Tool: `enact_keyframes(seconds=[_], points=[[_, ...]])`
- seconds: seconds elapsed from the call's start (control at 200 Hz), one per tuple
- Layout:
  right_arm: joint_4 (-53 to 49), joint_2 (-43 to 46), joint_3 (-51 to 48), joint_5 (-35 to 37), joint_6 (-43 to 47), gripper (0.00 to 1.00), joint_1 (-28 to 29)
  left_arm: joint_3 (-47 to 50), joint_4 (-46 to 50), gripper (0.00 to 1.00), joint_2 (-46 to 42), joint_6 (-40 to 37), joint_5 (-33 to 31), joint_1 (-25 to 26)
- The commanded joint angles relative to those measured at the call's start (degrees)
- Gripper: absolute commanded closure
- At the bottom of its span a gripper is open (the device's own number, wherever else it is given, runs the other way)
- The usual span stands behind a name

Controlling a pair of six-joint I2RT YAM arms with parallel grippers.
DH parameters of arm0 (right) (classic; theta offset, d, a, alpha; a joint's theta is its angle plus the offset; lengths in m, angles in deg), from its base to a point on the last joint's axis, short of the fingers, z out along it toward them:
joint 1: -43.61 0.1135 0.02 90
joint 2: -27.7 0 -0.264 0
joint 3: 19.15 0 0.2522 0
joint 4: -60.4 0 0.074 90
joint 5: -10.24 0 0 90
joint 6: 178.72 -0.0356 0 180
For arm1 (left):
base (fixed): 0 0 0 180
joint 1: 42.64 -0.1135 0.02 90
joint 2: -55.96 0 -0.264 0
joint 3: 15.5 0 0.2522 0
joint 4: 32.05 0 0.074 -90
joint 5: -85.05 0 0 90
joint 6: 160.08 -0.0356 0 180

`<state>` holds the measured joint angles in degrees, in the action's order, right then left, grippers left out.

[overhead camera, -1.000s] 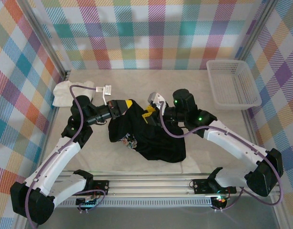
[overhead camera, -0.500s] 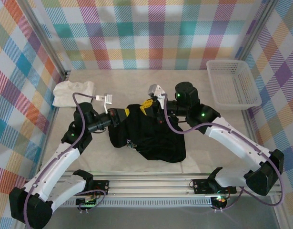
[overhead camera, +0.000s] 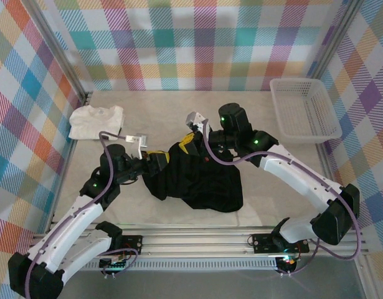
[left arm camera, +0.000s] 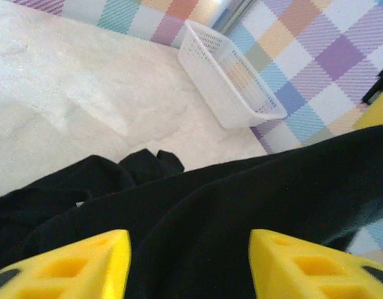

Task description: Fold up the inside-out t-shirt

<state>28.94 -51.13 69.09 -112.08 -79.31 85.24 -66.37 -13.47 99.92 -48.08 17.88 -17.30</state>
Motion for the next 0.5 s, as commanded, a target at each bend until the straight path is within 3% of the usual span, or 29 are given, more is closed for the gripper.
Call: enact_keyframes(seconds=[0.0, 0.195, 0.305, 0.385, 0.495], points=[[-1.2, 0.3, 2.1, -2.9, -1.2, 1.00, -0.6, -3.7, 0.9, 0.41, -0.1, -2.4, -0.3, 2.4], [-0.7, -0.4, 3.4, -3.9, -8.4, 1.00, -1.2, -9.6, 5.5, 0.39, 5.3, -7.2, -3.6, 11.1], [-0.4, 0.1, 3.1, -4.7, -8.8, 1.00, -1.3, -10.2, 6.0, 0.43, 7.2, -8.0, -9.1, 11.8], [-1.2, 0.5, 3.1, -4.3, -8.4, 1.00, -1.4, -10.4, 5.8, 0.55, 8.3, -8.8, -11.2, 11.8], [-2.2, 1.0, 2.8, -3.2, -7.7, 1.00, -1.7, -11.0, 4.9, 0.82, 9.6, -9.0, -9.1, 11.8]])
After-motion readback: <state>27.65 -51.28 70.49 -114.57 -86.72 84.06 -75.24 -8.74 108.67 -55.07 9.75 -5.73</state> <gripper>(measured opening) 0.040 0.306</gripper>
